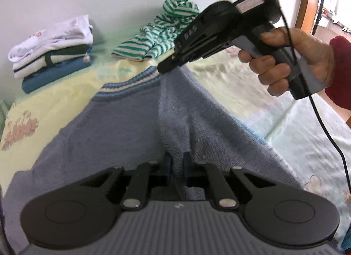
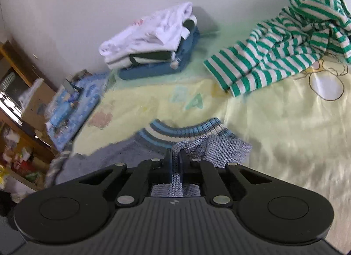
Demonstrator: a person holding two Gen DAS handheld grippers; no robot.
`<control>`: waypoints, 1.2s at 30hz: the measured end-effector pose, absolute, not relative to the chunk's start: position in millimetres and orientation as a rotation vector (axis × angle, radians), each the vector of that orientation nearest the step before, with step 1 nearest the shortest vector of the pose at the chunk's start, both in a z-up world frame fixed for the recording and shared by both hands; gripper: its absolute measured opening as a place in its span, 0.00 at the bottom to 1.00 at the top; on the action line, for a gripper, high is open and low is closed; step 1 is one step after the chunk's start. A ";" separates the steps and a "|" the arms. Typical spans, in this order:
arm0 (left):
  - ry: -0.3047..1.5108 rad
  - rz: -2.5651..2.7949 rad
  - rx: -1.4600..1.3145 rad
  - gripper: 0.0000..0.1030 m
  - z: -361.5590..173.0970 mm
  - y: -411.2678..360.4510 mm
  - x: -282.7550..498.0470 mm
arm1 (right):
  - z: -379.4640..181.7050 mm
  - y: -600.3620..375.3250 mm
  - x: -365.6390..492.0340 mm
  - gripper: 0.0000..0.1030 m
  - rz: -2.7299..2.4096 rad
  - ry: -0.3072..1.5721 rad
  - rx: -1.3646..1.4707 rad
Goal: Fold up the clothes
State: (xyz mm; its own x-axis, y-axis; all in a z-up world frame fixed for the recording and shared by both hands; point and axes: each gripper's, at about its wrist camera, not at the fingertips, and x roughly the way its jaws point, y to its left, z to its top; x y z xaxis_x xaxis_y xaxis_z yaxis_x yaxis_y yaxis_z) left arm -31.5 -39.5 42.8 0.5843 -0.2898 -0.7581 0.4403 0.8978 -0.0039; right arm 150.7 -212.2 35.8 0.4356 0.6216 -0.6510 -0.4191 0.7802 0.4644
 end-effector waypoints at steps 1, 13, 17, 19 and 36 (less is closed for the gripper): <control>0.862 -0.426 0.193 0.07 37.1 -40.6 -27.1 | 30.1 -208.9 153.6 0.06 0.638 0.924 0.236; 0.838 -0.368 0.172 0.37 44.5 -18.1 -42.0 | 36.4 -254.7 99.9 0.26 0.741 1.007 0.223; 0.846 -0.355 0.195 0.45 45.5 -19.2 -49.4 | 23.1 -248.7 75.6 0.26 0.731 1.018 0.115; 0.843 -0.361 0.211 0.51 45.4 -25.6 -51.9 | 20.4 -243.9 72.2 0.26 0.729 1.009 0.114; 0.775 -0.380 0.231 0.61 54.5 -45.0 -69.2 | 54.4 -245.2 34.4 0.04 0.716 0.866 0.085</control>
State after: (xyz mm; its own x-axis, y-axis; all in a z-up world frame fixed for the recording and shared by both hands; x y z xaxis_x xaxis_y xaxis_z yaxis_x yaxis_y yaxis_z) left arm -69.2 -45.0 54.5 0.6515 -0.2475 -0.7172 0.4148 0.9077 0.0636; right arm 34.4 -245.2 54.4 0.4329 0.6068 -0.6667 -0.5406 0.7666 0.3467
